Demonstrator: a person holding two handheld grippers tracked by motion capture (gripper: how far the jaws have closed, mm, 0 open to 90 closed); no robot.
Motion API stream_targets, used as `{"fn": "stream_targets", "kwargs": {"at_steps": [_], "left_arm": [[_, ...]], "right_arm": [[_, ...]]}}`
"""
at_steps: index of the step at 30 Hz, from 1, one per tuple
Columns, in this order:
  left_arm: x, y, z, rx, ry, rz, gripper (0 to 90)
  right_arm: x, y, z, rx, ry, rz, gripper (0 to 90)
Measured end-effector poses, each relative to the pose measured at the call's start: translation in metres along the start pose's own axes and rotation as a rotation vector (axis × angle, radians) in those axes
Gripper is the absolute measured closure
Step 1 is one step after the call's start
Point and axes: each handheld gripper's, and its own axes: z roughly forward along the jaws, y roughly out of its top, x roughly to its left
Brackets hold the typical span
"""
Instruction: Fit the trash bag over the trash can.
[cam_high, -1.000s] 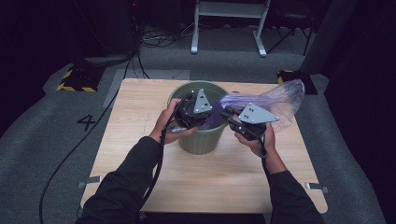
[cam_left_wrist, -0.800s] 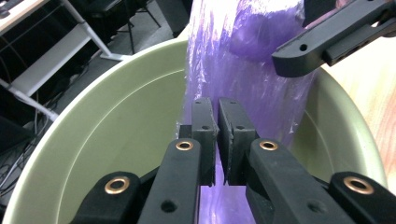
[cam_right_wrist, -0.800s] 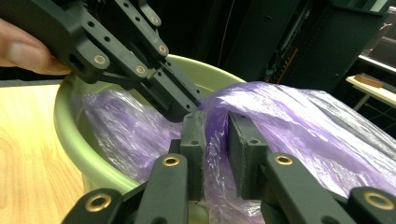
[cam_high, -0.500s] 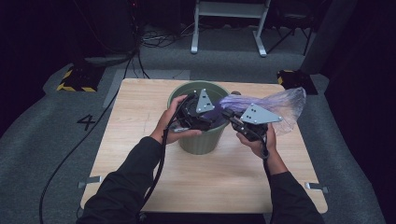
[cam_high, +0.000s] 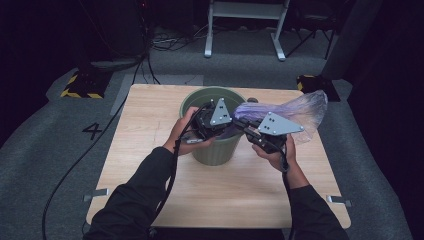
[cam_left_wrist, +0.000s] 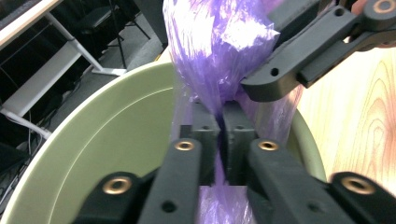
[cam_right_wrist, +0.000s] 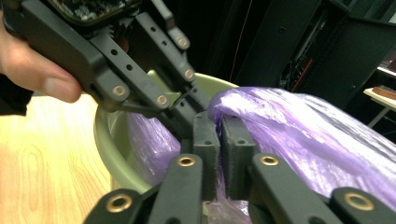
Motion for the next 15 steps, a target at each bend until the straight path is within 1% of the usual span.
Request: {"fn": "stream_targets", "kwargs": {"at_steps": [1, 2, 3, 4, 5, 6, 7, 8, 11, 12, 13, 15], "left_arm": [[0.000, -0.001, 0.000, 0.002, 0.004, -0.001, 88.4], [0.001, -0.001, 0.000, 0.005, 0.006, -0.004, 89.1], [0.002, -0.002, 0.000, 0.009, 0.006, -0.008, 89.3], [0.003, -0.003, 0.000, 0.013, 0.007, -0.012, 89.4], [0.004, -0.004, 0.000, 0.016, 0.009, -0.006, 89.4], [0.005, -0.005, -0.001, 0.015, 0.009, -0.007, 89.4], [0.005, -0.007, -0.001, 0.015, 0.010, -0.015, 89.4], [0.006, -0.008, -0.002, 0.022, 0.012, -0.013, 89.4], [0.008, -0.012, -0.004, 0.027, 0.015, -0.005, 89.4], [0.009, -0.013, -0.005, 0.027, 0.015, -0.010, 89.4], [0.010, -0.015, -0.006, 0.028, 0.017, -0.006, 89.4], [0.011, -0.018, -0.008, 0.034, 0.017, -0.014, 89.4]], "right_arm": [[0.000, 0.000, 0.000, -0.002, -0.001, 0.003, 78.4], [0.000, 0.000, -0.001, -0.004, -0.002, 0.012, 77.2], [-0.001, 0.000, -0.002, -0.006, 0.002, 0.013, 74.1], [-0.001, 0.000, -0.003, -0.003, 0.002, 0.012, 68.7], [0.000, 0.000, -0.004, 0.002, -0.004, 0.014, 63.9], [-0.001, 0.000, -0.006, 0.005, -0.005, 0.016, 61.5], [-0.001, 0.000, -0.009, 0.003, 0.002, 0.017, 57.7], [-0.001, 0.000, -0.012, 0.003, 0.007, 0.019, 55.4], [-0.004, -0.001, -0.023, 0.002, -0.002, 0.030, 48.8], [-0.005, -0.003, -0.029, 0.004, -0.010, 0.036, 46.8], [-0.006, -0.004, -0.032, 0.006, -0.020, 0.035, 44.2], [-0.007, -0.007, -0.042, 0.016, -0.068, 0.031, 39.8]]}}
